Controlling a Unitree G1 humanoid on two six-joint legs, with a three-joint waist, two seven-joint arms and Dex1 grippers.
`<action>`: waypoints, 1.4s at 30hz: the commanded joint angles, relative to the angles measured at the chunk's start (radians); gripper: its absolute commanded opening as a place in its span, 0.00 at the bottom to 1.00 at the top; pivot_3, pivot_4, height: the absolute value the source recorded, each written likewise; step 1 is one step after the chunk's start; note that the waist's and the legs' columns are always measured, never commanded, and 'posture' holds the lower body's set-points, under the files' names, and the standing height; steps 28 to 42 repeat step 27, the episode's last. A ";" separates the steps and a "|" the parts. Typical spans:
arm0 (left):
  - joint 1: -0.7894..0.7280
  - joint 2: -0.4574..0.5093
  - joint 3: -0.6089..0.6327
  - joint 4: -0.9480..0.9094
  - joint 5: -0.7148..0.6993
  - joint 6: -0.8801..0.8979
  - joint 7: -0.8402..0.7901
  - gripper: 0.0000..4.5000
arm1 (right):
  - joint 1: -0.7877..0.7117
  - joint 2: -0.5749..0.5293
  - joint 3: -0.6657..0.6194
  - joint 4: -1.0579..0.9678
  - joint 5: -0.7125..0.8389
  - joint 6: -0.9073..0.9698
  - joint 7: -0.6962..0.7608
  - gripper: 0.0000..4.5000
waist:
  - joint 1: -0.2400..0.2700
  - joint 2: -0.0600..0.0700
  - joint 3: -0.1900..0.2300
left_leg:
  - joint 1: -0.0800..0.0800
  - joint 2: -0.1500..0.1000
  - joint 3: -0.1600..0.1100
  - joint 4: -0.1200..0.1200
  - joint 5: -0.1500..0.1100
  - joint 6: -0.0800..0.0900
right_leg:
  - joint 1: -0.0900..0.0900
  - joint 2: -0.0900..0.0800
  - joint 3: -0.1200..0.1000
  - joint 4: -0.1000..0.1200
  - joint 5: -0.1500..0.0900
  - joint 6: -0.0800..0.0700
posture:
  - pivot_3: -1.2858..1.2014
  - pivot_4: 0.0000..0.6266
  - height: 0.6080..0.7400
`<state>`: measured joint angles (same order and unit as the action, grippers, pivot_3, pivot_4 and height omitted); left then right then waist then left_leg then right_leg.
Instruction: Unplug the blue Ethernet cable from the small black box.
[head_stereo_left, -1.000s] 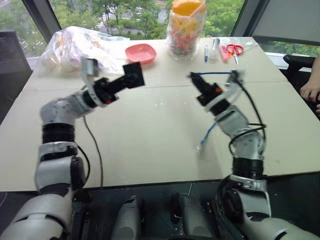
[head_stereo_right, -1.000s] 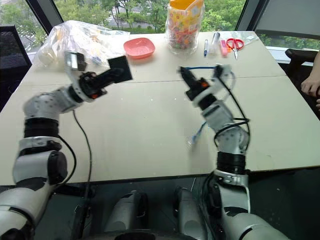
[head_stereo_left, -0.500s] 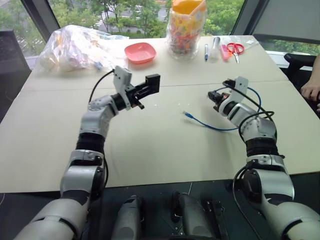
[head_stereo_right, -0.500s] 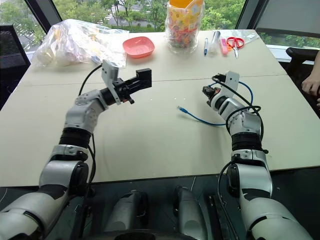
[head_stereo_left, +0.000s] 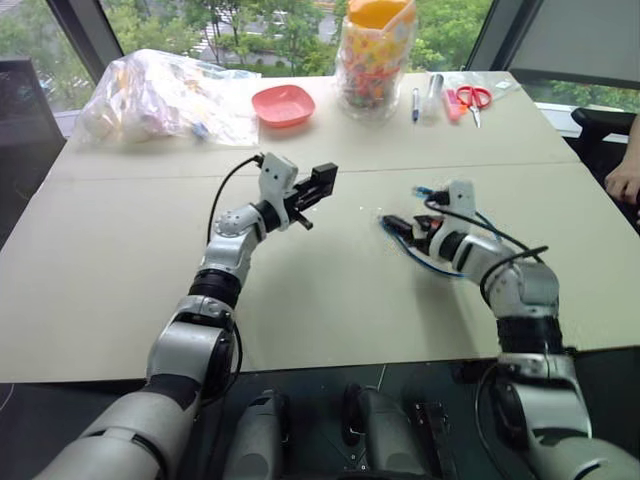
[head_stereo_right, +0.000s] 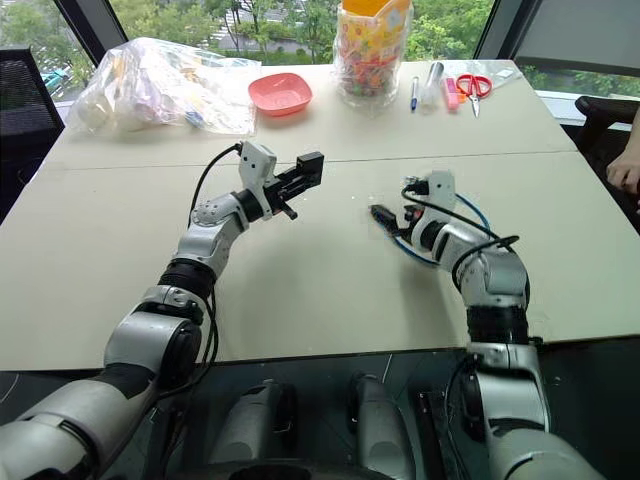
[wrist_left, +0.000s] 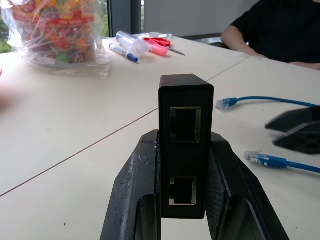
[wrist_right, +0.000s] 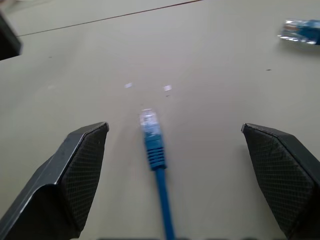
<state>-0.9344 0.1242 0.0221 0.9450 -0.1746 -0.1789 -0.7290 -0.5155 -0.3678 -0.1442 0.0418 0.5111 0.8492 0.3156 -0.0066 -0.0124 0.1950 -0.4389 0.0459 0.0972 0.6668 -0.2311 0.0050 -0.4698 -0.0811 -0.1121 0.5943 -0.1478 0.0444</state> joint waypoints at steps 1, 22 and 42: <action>-0.045 -0.025 0.003 0.084 0.035 -0.098 0.045 0.11 | 0.015 0.012 -0.037 -0.151 0.035 0.018 -0.021 0.99 | -0.001 0.000 0.000 | 0.000 0.000 0.000 0.001 0.000 0.000 | 0.000 0.000 0.000 0.000 0.000 0.000 | 0.52 0.24 1.00; 0.289 0.184 -0.019 -0.610 -0.088 0.391 -0.208 0.96 | 0.218 -0.086 -0.119 -0.426 0.128 -0.018 0.135 1.00 | -0.006 0.000 0.000 | -0.002 0.001 -0.002 -0.001 0.000 0.000 | -0.003 0.003 0.000 0.002 0.000 -0.001 | 0.52 0.24 1.00; 0.466 0.349 0.035 -0.961 -0.212 0.716 -0.194 0.96 | 0.326 -0.125 -0.072 -0.519 0.051 -0.152 0.191 1.00 | -0.005 0.000 0.000 | -0.002 0.001 -0.003 0.001 0.000 0.000 | -0.002 0.002 0.000 0.002 -0.002 -0.003 | 0.52 0.24 1.00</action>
